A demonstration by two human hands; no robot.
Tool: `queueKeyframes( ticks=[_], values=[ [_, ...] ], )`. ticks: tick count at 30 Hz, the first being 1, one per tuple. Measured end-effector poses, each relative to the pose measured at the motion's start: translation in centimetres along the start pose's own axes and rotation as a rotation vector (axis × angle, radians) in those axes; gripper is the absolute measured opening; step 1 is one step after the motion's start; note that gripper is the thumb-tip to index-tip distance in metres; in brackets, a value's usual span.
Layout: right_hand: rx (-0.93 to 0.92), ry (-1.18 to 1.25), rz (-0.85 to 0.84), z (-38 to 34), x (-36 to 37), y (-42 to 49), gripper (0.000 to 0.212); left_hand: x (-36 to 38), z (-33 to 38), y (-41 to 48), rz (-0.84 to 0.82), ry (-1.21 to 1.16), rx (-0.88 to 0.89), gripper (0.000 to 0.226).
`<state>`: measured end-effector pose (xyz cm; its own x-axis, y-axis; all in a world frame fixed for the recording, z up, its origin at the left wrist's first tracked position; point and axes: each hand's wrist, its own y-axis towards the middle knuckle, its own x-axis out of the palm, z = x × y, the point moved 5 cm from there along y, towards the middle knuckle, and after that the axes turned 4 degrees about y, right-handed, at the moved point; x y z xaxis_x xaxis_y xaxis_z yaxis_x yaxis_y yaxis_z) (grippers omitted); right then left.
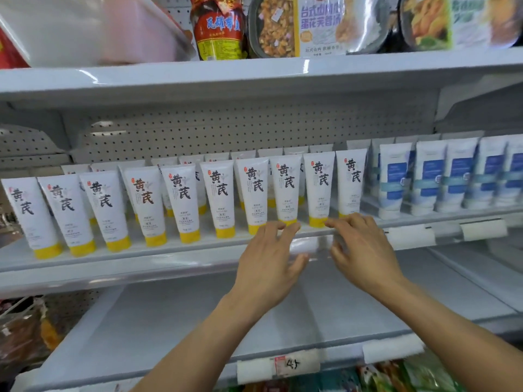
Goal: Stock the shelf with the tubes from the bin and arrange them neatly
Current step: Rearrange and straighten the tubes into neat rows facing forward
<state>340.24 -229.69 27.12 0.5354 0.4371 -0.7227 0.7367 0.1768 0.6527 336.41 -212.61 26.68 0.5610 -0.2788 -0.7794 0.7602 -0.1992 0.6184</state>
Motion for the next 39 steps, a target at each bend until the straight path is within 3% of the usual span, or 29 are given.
queueKeyframes(
  ticks=[6,16,21,31,35,39],
  values=[
    [0.001,-0.057,-0.027,4.4,-1.0,0.7,0.045,2.2,3.0,2.0,0.016,0.004,-0.094,0.061],
    [-0.117,-0.087,-0.226,6.6,-0.5,2.2,0.054,4.8,5.1,4.9,0.068,0.312,-0.193,0.052],
    [-0.148,-0.073,-0.271,6.8,0.0,3.0,0.059,5.0,5.7,5.4,-0.029,0.293,-0.217,0.072],
    [-0.153,-0.045,-0.291,7.0,0.2,3.1,0.062,4.9,6.1,5.6,-0.082,0.282,-0.237,0.079],
    [-0.167,-0.081,-0.207,6.9,-1.0,2.9,0.054,4.0,6.0,4.3,0.059,0.211,-0.223,0.062],
    [-0.204,0.043,-0.071,5.7,-2.0,2.8,0.04,2.7,4.4,2.9,0.238,0.318,-0.279,0.047]
  ],
)
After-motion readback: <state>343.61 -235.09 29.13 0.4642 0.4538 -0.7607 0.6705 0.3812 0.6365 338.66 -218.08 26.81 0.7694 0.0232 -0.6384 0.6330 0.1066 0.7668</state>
